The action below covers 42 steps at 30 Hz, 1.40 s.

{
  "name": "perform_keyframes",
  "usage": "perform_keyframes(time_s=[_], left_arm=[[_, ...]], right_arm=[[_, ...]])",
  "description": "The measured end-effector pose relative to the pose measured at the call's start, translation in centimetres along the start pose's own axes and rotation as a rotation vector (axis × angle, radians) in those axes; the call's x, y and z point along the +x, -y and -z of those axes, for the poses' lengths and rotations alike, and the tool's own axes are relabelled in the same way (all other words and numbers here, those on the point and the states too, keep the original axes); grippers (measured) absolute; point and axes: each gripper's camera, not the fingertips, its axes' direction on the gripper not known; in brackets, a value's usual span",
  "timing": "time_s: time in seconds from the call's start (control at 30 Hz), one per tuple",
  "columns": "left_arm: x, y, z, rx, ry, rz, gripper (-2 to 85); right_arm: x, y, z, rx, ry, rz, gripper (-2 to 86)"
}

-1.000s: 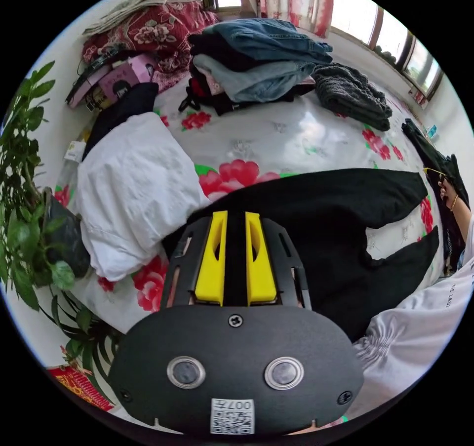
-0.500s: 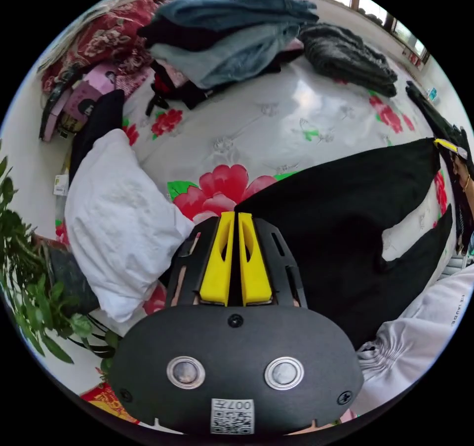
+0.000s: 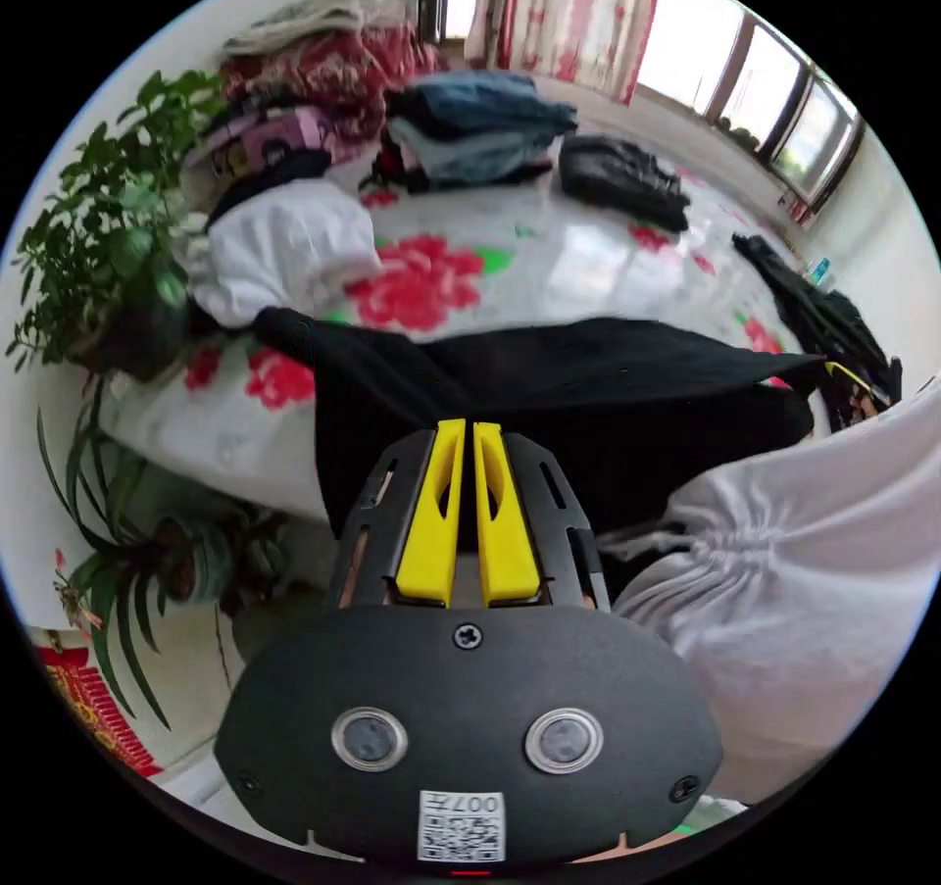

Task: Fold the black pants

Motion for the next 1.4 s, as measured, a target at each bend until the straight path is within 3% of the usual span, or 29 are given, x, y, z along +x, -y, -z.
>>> perform_keyframes(time_s=[0.07, 0.13, 0.37, 0.6, 0.73, 0.8, 0.9, 1.03, 1.17, 1.33, 1.4], left_arm=[[1.2, -1.9, -3.6, -0.141, 0.038, -0.028, -0.7], [1.8, -2.4, -4.2, -0.173, 0.061, -0.048, -0.7], [1.6, -2.9, -2.1, -0.161, 0.097, -0.097, -0.7], [0.6, -3.9, 1.5, -0.099, 0.122, -0.114, -0.7], [-0.6, -4.6, 5.1, -0.028, 0.106, -0.130, -0.8], [-1.3, -5.0, 6.2, -0.010, 0.101, -0.136, -0.8], [-2.8, -5.5, 7.7, 0.013, 0.095, -0.131, -0.8], [-4.9, -7.5, 11.9, 0.089, 0.089, -0.137, -0.8], [-8.3, -11.6, 12.4, 0.086, 0.067, -0.059, -0.4], [-13.6, -14.7, 8.3, -0.014, 0.018, 0.133, 3.6], [-15.4, -15.5, 8.3, -0.026, -0.019, 0.192, 4.8]], right_arm=[[1.7, -4.8, -2.9, -0.145, 0.076, -0.117, 1.2], [2.9, -7.0, -2.6, -0.144, 0.113, -0.197, 2.3], [8.1, -9.4, 3.2, 0.068, 0.174, -0.364, 6.5], [9.9, -8.8, 2.8, 0.033, 0.174, -0.348, 10.0], [10.4, -7.9, 5.3, 0.114, 0.271, -0.374, 11.1], [10.8, -7.6, 5.1, 0.103, 0.269, -0.409, 10.0], [12.4, -6.8, 2.5, -0.064, 0.188, -0.471, 4.3], [13.7, -7.5, 8.4, 0.209, 0.229, -0.375, 1.0], [16.1, -9.8, 10.4, 0.282, 0.208, -0.370, 0.8], [20.5, -13.3, 3.9, 0.079, 0.288, -0.635, 3.3], [20.8, -14.9, 4.1, 0.096, 0.255, -0.690, 4.5]])
